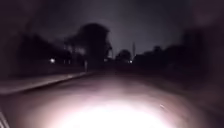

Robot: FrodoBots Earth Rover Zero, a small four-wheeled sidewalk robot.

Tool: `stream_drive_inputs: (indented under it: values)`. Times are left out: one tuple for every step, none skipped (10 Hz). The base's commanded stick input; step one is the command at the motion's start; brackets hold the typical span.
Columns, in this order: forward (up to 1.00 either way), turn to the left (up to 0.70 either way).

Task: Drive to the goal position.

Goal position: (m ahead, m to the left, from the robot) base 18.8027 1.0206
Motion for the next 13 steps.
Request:
stream_drive_inputs:
  values:
    - [0.70,0.00]
    - [0.70,0.00]
    - [0.70,0.00]
    - [0.70,0.00]
    - [0.70,0.00]
    - [0.70,0.00]
    - [0.70,0.00]
    - [0.70,0.00]
    - [0.70,0.00]
    - [0.70,0.00]
    - [0.70,0.00]
    - [0.70,0.00]
    - [0.70,0.00]
